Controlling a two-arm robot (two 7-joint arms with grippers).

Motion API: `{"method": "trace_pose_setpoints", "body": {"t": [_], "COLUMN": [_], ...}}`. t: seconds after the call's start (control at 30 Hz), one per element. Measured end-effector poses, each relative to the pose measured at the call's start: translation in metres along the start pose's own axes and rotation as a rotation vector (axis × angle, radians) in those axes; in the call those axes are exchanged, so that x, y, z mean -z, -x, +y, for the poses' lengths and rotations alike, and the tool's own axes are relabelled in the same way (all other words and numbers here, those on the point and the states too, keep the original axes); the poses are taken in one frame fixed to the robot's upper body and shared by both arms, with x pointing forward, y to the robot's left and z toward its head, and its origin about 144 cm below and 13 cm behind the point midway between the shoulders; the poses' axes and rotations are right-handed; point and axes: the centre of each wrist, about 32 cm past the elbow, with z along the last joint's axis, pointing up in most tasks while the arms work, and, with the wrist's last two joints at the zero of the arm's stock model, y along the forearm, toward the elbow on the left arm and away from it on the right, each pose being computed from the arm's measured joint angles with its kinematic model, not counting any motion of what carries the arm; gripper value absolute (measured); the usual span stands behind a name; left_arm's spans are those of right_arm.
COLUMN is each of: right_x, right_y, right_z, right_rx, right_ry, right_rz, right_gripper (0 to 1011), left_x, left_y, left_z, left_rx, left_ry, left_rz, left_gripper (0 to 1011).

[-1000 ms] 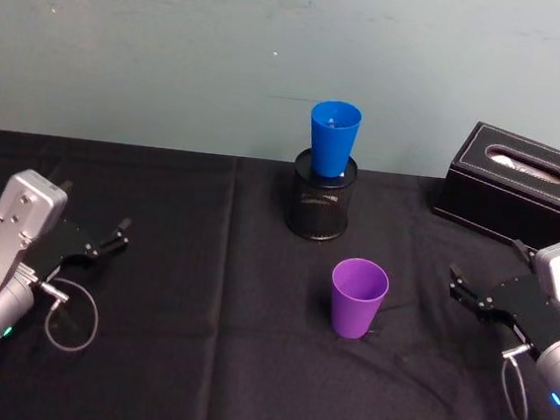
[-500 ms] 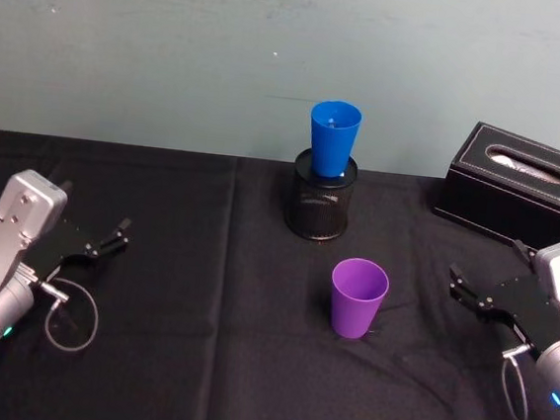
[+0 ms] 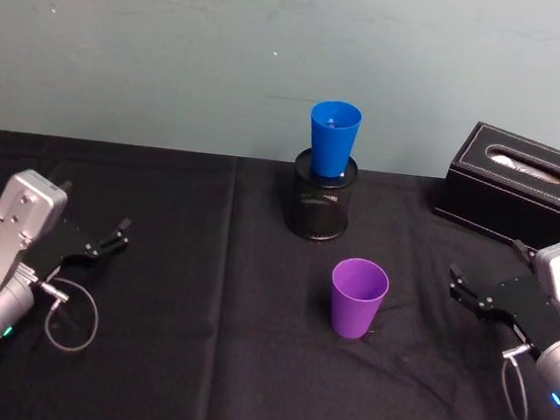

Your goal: Pick up one cup with a gripper and tap it against the other cup.

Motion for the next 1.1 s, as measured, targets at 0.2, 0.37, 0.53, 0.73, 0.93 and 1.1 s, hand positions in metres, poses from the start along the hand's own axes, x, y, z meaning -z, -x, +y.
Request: {"method": "trace_pose_setpoints", "body": {"t": [0.2, 0.37, 0.53, 0.73, 0.93, 1.1], "right_x": [0.000, -0.001, -0.001, 0.001, 0.004, 0.005], "right_y": [-0.002, -0.007, -0.009, -0.006, -0.001, 0.006], "right_z": [-0.002, -0.007, -0.012, -0.018, -0.020, -0.020], "right_rx": [-0.001, -0.034, -0.083, -0.131, -0.175, -0.198], "right_ry": [-0.001, -0.002, -0.002, -0.017, -0.029, -0.031], "right_rz": [0.005, 0.032, 0.086, 0.121, 0.144, 0.159], "right_gripper": [1004, 1004, 1004, 1004, 1004, 1004], "left_x": [0.000, 0.000, 0.000, 0.000, 0.000, 0.000], "left_y": [0.000, 0.000, 0.000, 0.000, 0.000, 0.000], "left_z": [0.000, 0.000, 0.000, 0.000, 0.000, 0.000], "left_rx": [0.000, 0.000, 0.000, 0.000, 0.000, 0.000], "left_ry": [0.000, 0.000, 0.000, 0.000, 0.000, 0.000], "left_rz": [0.000, 0.000, 0.000, 0.000, 0.000, 0.000], "left_gripper": [1011, 1011, 1011, 1011, 1011, 1011]}}
